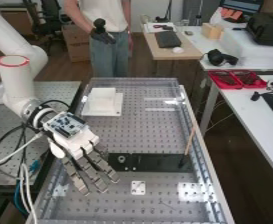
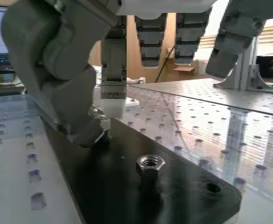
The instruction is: Grab the larger nut and place it in the white container
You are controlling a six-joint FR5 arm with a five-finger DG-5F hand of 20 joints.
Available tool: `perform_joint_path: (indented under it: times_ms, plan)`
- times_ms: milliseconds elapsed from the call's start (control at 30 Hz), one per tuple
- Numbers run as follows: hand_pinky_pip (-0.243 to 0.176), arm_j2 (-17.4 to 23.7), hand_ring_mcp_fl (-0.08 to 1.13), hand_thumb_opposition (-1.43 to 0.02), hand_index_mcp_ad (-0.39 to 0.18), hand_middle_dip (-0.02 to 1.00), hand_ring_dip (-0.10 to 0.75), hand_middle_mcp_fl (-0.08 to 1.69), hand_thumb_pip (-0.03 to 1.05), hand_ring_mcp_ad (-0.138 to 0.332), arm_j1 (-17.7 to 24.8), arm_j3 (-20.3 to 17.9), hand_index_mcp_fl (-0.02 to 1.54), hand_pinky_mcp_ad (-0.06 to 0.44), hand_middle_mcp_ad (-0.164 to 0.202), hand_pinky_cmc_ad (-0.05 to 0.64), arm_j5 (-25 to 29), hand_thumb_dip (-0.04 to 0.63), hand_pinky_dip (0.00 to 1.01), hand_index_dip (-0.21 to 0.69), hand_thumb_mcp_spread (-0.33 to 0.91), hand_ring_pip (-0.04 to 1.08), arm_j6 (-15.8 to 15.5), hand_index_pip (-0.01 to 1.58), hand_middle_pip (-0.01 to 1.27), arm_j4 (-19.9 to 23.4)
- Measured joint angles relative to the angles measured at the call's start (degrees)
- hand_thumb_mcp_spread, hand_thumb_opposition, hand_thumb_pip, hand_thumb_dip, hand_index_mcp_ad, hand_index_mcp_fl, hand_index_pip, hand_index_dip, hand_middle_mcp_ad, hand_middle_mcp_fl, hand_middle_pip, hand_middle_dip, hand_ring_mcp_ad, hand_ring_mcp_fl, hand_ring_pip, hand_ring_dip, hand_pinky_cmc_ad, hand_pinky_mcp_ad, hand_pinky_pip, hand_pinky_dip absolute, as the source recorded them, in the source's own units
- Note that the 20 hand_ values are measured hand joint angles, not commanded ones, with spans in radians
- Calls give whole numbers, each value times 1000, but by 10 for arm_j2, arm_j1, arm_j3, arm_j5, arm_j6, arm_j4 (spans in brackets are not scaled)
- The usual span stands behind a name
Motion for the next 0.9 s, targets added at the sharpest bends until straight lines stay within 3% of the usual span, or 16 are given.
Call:
perform_joint_path:
  times_ms: [900]
  plan:
    - [-75,-5,7,-918,-72,190,89,5,777,164,3,-1,23,295,89,346,4,300,463,227,346,101,-5,1557,131,2]
